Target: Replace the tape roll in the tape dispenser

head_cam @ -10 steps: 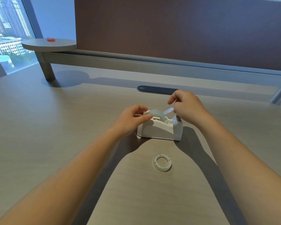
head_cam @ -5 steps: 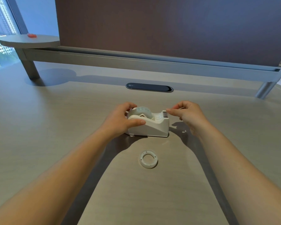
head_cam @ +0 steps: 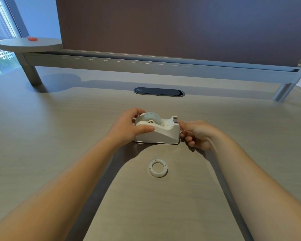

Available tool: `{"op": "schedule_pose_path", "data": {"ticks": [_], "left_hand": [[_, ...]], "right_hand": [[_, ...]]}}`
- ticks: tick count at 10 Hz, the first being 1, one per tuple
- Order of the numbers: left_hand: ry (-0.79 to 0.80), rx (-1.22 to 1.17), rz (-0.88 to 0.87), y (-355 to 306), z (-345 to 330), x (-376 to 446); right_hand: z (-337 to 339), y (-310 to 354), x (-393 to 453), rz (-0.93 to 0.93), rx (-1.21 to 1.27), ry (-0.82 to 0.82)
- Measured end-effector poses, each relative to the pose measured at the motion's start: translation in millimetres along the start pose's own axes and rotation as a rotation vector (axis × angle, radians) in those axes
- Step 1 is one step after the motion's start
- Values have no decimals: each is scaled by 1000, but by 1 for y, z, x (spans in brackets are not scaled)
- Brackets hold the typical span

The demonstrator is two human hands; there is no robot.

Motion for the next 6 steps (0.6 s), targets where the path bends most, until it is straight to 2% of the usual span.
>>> {"op": "schedule_pose_path", "data": {"ticks": [2, 4, 5, 6], "left_hand": [[18, -19, 12, 0, -1, 0], [26, 16, 12, -2, -3, -3], [-1, 152, 9, -7, -4, -7], [-77, 319, -31, -23, -5, -17]], "right_hand": [[2, -1, 5, -111, 46, 89], [-2, -3, 4, -67, 67, -13], [-2, -1, -2, 18, -46, -215], [2, 3, -22, 164, -277, -555]]}}
Point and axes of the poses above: each hand's wrist, its own x-axis towards the middle knuckle, its own z-axis out of the back of the hand, y = z × x, the point moved 1 cm from there along x, towards the middle knuckle, and after that the axes turned 15 degrees about -x, right-handed, at the moved point
